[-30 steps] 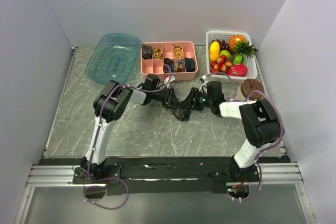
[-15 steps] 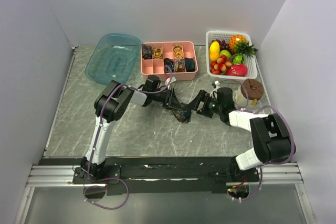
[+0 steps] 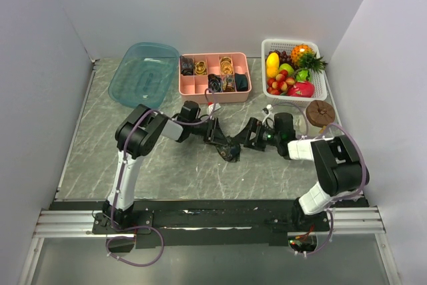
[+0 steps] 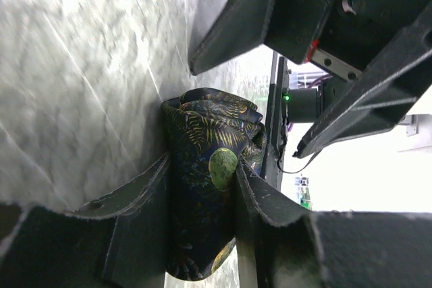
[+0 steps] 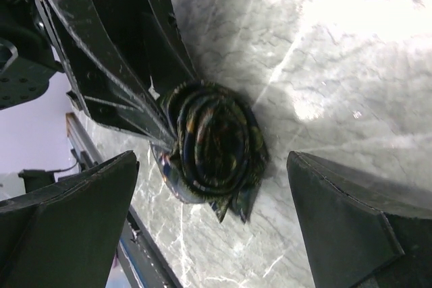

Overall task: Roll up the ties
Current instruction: Pick up the tie at the center of the board.

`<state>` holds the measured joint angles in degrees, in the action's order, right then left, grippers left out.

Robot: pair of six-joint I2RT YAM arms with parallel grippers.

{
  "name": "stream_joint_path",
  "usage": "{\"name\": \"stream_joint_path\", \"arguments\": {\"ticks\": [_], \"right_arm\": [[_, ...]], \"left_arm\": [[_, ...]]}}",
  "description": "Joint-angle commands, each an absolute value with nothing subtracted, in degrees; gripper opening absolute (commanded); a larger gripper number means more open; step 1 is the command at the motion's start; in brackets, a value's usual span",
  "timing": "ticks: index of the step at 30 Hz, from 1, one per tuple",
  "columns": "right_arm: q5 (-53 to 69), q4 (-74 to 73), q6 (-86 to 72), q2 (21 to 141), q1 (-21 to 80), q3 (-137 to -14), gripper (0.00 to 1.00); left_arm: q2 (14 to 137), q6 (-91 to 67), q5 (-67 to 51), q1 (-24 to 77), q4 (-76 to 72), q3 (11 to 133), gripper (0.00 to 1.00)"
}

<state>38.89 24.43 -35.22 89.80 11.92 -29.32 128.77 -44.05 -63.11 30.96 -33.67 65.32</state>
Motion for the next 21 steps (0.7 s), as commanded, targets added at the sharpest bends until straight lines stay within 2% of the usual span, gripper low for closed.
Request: {"name": "stream_joint_path", "arguments": {"ticks": [1,6,11,18,19,21], "right_arm": [[42.61,28.46,-32.87,93.51,11.6,-30.5,0.99],[49.56,39.18,-35.59,96.32,11.95,-28.31,0.99],[51.06,38.31,-33.31,96.68,13.88,-28.83,0.99],[52.64,42.01,-34.27,96.15,14.24,-26.81,0.99],[52.73,42.53,-34.36,95.89,14.33,-26.63,0.98],[53.17,43.59,-35.24,95.71,14.33,-26.11,0.9]], "left_arm": [[124.46,-44.64,-63.72,31.2,-42.34,62.06,0.01],[122.35,-48.6,-64.95,31.11,-50.35,60.21,0.01],[122.43,-55.18,-66.27,31.03,-61.05,59.24,0.01],[122.61,-58.36,-66.62,30.94,-64.87,59.15,0.01],[122.43,-58.27,-66.36,30.85,-64.69,59.15,0.01],[121.82,-57.4,-65.74,30.68,-63.46,59.24,0.01]]}}
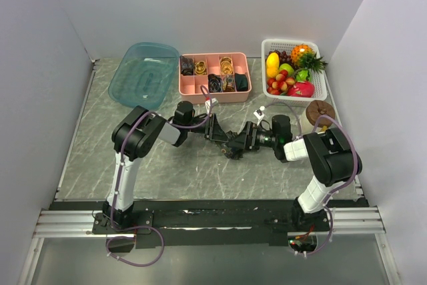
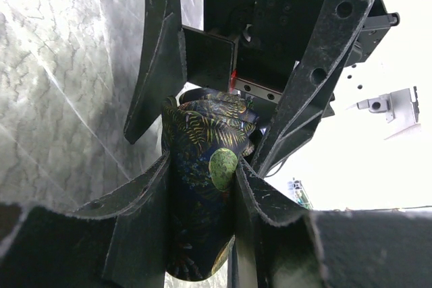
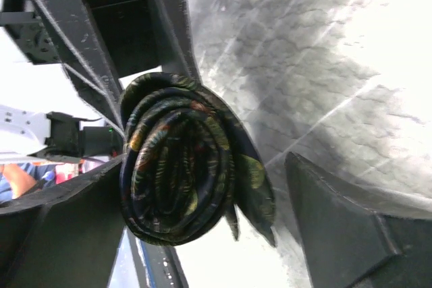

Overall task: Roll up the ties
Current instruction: Pick up the tie at the center of the board.

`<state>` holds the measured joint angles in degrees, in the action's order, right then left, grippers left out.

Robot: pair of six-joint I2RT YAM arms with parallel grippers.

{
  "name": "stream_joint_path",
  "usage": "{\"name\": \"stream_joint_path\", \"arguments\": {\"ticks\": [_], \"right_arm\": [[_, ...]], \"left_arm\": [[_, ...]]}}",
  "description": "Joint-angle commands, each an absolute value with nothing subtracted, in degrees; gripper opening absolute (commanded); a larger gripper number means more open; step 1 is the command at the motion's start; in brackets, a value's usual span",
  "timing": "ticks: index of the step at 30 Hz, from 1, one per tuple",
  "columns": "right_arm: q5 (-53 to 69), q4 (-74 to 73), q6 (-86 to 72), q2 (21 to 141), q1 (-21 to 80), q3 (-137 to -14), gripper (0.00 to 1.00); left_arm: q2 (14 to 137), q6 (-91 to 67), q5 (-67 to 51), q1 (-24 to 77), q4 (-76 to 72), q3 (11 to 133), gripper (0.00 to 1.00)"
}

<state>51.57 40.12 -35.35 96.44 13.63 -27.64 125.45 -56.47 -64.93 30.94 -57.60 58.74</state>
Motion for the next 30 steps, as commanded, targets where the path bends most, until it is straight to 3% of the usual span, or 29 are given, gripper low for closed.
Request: {"name": "stream_joint_path", "arguments": {"ticks": [1,5,9,10,12,16,19,21,23,26,27,29,30], "right_arm": [[53.52,44.38,-35.59,95.63,14.33,-26.02,0.83],[54.14,46.49,-37.7,96.33,14.85,-26.1,0.65],[54.14,47.37,-39.54,97.56,16.08,-26.98,0.58],[54.14,47.46,-39.99,98.08,16.43,-27.16,0.49],[54.14,47.81,-40.69,98.61,16.61,-27.6,0.42],[53.96,47.81,-41.13,98.79,16.61,-28.04,0.09],[52.91,45.71,-40.34,97.57,16.61,-28.48,0.0],[51.69,42.65,-39.03,96.16,16.7,-28.83,0.0],[50.54,39.66,-37.1,93.61,16.61,-29.53,0.0],[47.91,32.28,-33.59,89.66,16.96,-31.45,0.0],[47.47,30.69,-32.7,88.69,17.14,-31.99,0.0],[45.53,25.24,-30.43,86.14,17.14,-34.09,0.0],[44.92,23.83,-29.8,85.44,17.31,-34.8,0.0]], "left_arm": [[121.64,-57.13,-65.57,30.59,-63.11,59.24,0.01],[120.15,-55.38,-63.73,30.5,-60.65,59.06,0.01],[119.01,-52.66,-61.45,30.59,-57.57,59.15,0.01],[118.74,-51.95,-61.09,30.5,-56.52,59.15,0.01],[117.95,-50.46,-60.47,30.59,-54.06,59.24,0.01],[116.63,-48.17,-58.37,30.5,-50.8,59.33,0.01],[115.49,-46.85,-56.87,30.5,-48.96,59.15,0.01],[114.53,-46.06,-55.2,30.23,-47.21,59.15,0.08],[113.3,-45.53,-53.27,29.54,-45.88,59.24,0.16],[110.41,-43.78,-48.46,28.22,-40.28,60.37,0.41],[109.61,-41.77,-47.21,27.86,-37.82,60.9,0.55],[106.02,-40.0,-43.0,27.08,-31.14,62.48,0.73],[104.78,-38.34,-38.72,26.81,-29.11,63.19,0.96]]}}
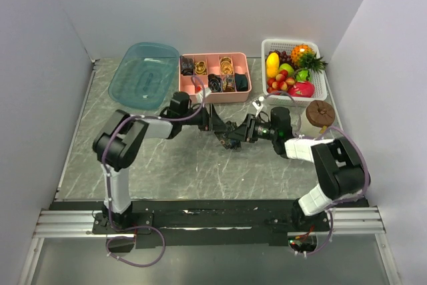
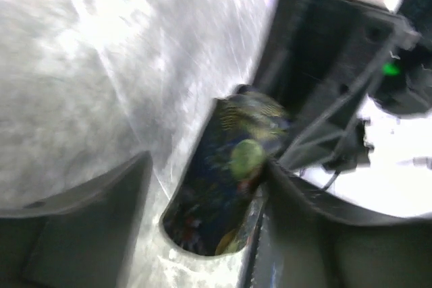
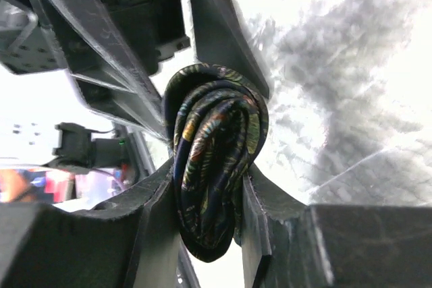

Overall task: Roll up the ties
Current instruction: Pick up the tie at the center of the board, then place the tie in the storage box.

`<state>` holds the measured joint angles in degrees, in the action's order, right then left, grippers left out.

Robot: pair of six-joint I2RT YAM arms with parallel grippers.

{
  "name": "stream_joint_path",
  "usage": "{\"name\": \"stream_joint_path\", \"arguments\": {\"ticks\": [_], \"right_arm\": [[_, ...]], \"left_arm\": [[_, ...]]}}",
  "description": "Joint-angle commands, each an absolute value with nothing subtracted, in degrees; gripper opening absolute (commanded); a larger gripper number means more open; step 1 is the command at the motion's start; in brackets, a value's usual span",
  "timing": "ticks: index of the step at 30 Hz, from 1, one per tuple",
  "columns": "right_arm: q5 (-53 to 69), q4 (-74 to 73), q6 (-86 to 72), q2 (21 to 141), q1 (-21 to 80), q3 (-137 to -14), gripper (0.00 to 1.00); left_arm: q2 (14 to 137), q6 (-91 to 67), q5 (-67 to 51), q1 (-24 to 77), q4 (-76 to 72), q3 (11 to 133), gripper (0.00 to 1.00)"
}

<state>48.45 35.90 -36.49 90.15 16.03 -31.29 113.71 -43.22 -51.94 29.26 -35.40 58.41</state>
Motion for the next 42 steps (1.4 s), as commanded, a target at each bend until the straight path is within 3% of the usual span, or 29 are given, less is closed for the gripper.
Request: {"name": "stream_joint_path", "arguments": {"ticks": [1,7,11,23,29,35,42], "right_arm": [[44.3,22.43,-29.27,84.12,17.31,-35.67,0.0],[39.47,13.2,-25.84,83.14,17.31,-45.33,0.0],[33.41,6.34,-25.14,86.12,17.31,-58.31,0.0],[24.97,-9.74,-24.6,110.72,17.31,-101.73,0.0],[22.58,-15.38,-28.2,123.03,18.72,-118.53,0.0],[17.59,-18.36,-28.21,129.54,24.95,-127.08,0.0],[13.46,-16.35,-31.11,134.73,27.86,-126.83,0.0]], "left_arm": [[103.63,-37.62,-35.97,26.55,-23.35,64.06,0.96],[95.72,-35.42,-25.16,22.59,-12.75,70.22,0.96],[92.56,-34.63,-22.15,19.26,-7.65,71.72,0.96],[88.95,-32.96,-18.9,17.93,-6.5,63.64,0.96],[87.11,-32.08,-11.97,17.67,-3.87,61.26,0.96],[84.2,-32.52,-3.96,16.7,-1.85,60.91,0.96],[80.95,-31.73,-0.26,16.17,-0.18,60.73,0.96]]}}
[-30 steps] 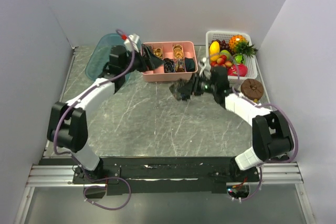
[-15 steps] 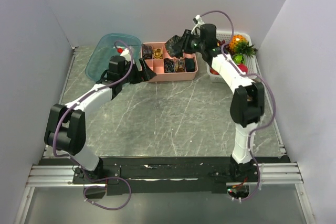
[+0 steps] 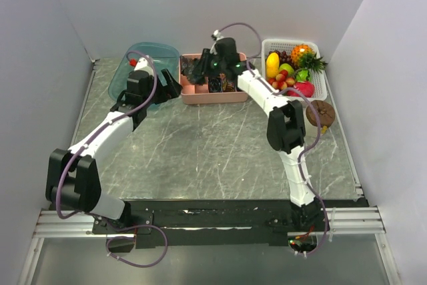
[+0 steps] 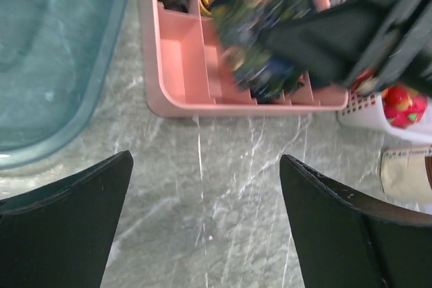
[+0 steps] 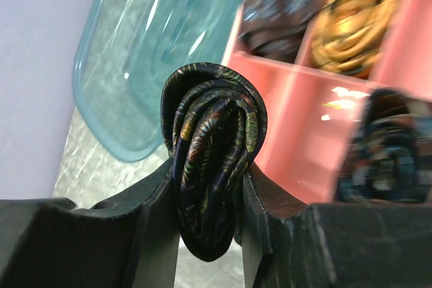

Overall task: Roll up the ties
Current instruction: Place the tie in the storage box.

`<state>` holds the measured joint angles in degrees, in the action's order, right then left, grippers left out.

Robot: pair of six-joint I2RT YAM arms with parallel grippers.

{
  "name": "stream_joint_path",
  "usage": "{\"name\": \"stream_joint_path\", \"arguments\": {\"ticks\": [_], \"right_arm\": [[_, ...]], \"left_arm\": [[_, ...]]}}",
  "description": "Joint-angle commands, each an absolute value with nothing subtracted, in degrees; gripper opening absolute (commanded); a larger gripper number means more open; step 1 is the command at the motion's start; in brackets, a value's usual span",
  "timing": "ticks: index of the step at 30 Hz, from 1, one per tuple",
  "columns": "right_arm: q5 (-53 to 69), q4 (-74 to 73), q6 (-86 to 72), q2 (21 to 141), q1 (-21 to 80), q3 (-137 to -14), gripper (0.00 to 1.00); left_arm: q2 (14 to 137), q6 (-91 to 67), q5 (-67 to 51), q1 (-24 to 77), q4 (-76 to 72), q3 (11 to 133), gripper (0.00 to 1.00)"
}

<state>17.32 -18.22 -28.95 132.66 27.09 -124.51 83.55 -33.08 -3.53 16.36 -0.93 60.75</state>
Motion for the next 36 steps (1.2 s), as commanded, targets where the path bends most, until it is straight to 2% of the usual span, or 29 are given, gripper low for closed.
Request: {"name": "stream_joint_path", "arguments": {"ticks": [1,9,16,23,36], "right_arm": [[12.4,-16.17,-31.9,135.17,27.95,-126.57,0.0],[5.19,-9.49,-35.51,133.07,28.56,-117.43,0.0],[1.85,-14.24,-34.11,136.23,28.74,-123.04,0.0],[0.09,-10.9,-34.89,132.98,28.04,-115.76,0.0],[-7.99,-21.18,-33.49,137.72,28.74,-124.19,0.0]], "left_arm": [[80.69,-31.73,-0.26,16.17,-0.18,60.91,0.96],[79.98,-31.38,-0.88,16.17,-0.26,60.21,0.96],[79.8,-30.85,-0.88,16.17,-0.18,59.85,0.96],[80.07,-30.76,-1.14,16.17,-0.18,59.59,0.96],[80.51,-30.67,-2.55,16.17,-0.44,59.33,0.96]]}}
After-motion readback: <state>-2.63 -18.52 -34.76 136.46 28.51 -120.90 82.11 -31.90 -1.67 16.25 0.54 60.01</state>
